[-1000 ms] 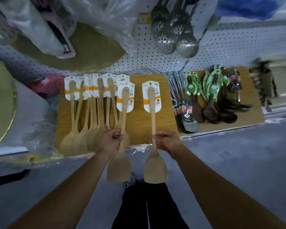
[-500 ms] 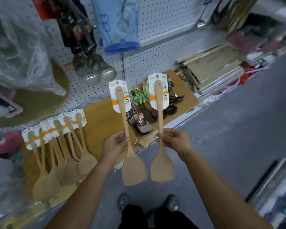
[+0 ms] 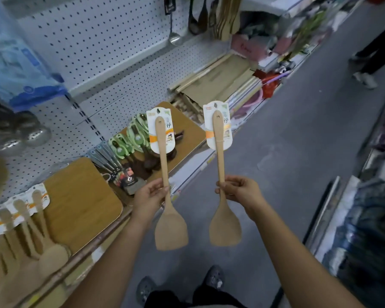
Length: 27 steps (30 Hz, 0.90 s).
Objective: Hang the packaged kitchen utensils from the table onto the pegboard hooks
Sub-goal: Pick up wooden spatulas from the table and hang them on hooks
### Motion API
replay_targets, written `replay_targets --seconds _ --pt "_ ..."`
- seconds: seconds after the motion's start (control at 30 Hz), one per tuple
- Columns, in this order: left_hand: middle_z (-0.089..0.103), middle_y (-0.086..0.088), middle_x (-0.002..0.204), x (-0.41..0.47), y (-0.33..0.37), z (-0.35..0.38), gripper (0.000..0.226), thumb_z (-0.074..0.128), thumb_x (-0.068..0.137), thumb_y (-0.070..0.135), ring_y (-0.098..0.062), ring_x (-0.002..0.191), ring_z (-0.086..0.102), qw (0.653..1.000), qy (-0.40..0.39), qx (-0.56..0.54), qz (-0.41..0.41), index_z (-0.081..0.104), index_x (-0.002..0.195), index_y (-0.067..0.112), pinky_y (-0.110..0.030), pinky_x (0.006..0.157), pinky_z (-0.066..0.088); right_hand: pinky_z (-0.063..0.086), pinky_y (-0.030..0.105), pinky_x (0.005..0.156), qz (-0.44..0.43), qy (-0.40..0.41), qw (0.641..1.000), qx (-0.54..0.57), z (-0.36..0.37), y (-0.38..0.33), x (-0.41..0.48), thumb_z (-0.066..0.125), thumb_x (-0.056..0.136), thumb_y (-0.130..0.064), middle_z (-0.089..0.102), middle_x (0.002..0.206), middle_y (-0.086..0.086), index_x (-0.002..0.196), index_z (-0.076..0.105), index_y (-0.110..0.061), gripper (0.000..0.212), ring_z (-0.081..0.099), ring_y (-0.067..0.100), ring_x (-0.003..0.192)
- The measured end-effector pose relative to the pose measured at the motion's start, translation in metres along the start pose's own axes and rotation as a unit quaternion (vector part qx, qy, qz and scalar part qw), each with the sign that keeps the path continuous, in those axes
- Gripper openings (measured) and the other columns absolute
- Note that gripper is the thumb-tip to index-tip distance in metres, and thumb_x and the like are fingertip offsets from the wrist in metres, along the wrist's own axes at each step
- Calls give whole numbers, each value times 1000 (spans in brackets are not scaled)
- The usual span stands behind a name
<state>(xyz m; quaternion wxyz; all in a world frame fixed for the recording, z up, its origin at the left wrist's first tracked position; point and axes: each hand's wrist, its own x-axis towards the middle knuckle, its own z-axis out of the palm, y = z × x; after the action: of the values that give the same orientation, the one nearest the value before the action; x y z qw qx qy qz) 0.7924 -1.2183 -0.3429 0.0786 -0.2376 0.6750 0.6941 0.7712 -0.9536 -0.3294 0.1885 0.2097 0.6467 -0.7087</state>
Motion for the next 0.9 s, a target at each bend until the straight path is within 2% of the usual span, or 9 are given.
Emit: replay_targets --seconds 0.17,0.33,0.47,0.6,0.7,0.77,0.9 --pt "72 -4 99 9 25 77 33 68 87 -2 -18 88 69 999 -43 10 24 66 116 13 -22 73 59 62 33 70 -25 44 998 23 -72 -26 6 69 89 3 76 96 18 101 71 1 12 75 30 81" --pt "71 6 91 29 54 138 32 66 87 -4 -7 81 70 996 -70 3 56 66 109 19 -19 73 58 63 34 72 -47 69 996 44 -110 -51 27 69 89 2 76 97 19 98 71 -2 10 75 30 81" --pt "71 1 92 65 73 178 35 63 88 -8 -15 82 68 994 -91 -11 55 63 115 15 -23 77 60 63 40 80 -51 89 993 50 -133 -77 56 69 90 -1 76 100 20 100 70 -2 10 74 36 89" --pt "72 0 99 111 92 218 33 66 87 -6 -24 95 67 991 -119 -15 63 67 102 23 -37 88 55 62 42 83 -64 113 990 45 -157 -114 92 69 91 -2 75 101 20 103 69 -2 13 74 36 90" --pt "73 -3 106 143 108 246 33 66 87 -4 -27 103 68 988 -146 -1 56 70 107 22 -42 92 55 61 43 83 -65 130 989 37 -175 -145 116 70 90 -4 76 99 17 108 69 -1 18 75 35 89" --pt "74 -3 109 162 122 266 33 66 88 -2 -25 106 68 984 -164 8 66 70 111 20 -41 92 57 61 42 81 -73 133 988 38 -186 -166 131 71 90 -5 77 99 15 110 69 -1 21 75 35 89" --pt "74 3 100 191 154 305 37 66 87 -5 -22 97 69 982 -167 14 87 69 100 29 -34 87 58 62 38 78 -84 137 987 31 -209 -206 165 70 91 -5 77 100 14 110 69 -2 19 75 32 89"
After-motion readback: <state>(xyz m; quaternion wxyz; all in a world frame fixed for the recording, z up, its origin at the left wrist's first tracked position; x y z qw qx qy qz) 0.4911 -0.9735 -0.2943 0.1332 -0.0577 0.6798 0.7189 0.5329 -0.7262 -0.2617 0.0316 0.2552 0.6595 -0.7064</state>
